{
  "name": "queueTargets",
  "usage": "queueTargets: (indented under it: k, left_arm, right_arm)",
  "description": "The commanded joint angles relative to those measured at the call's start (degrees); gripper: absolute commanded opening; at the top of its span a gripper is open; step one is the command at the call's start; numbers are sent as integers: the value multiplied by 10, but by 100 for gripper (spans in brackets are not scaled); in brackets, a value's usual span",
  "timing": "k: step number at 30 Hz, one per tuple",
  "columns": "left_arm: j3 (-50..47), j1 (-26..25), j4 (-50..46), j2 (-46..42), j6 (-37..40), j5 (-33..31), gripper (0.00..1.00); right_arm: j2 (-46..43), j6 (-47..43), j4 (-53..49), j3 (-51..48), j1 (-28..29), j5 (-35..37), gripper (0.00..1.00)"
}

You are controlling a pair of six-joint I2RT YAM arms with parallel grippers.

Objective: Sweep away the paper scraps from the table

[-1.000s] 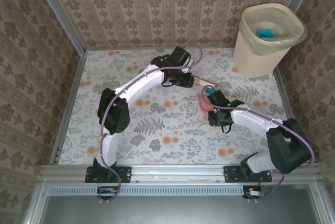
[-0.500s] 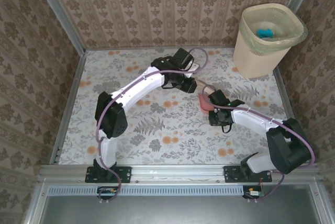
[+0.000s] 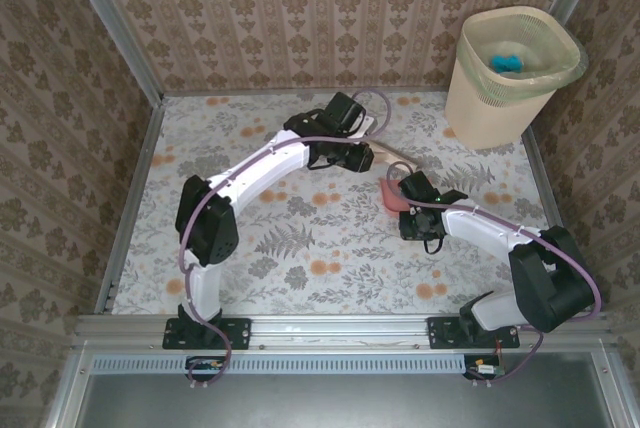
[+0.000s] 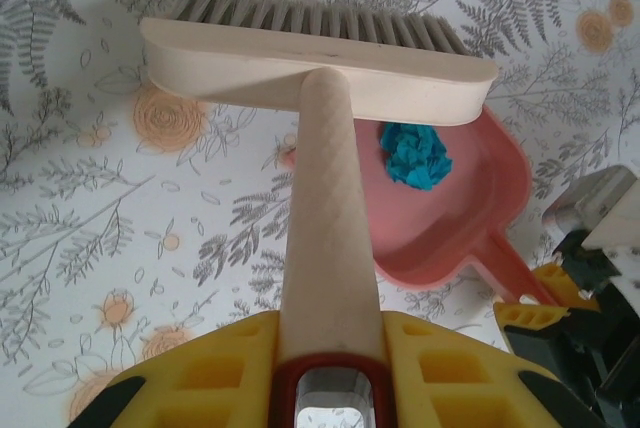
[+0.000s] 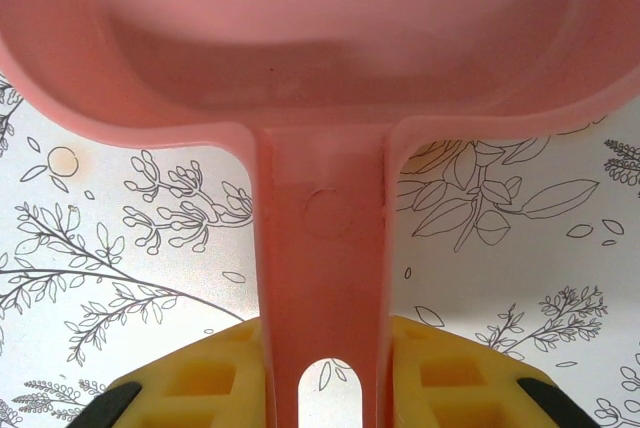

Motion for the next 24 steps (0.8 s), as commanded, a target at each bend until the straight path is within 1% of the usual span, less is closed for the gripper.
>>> queueTargets:
  k: [1, 5, 12, 18, 19, 24]
  left_arm:
    - [43, -16, -21, 24, 44, 11, 0]
    - [65, -30, -79, 32, 103, 10, 0]
    - [54, -30, -139, 17, 158, 30, 0]
    - [5, -30, -113, -30, 177, 76, 0]
    - [-2, -30, -108, -37, 178, 80, 0]
    - [-32, -20, -73, -70, 162, 79, 0]
  right_arm:
    - [6, 4, -6, -4, -4, -1, 0]
    - [3, 4, -6, -4, -5, -2, 0]
    - [-1, 5, -7, -6, -7, -2, 0]
    - [-1, 6, -6, -11, -10, 0, 0]
    - [-17, 7, -6, -11, -10, 0, 0]
    - [-27, 8, -6, -16, -13, -2, 0]
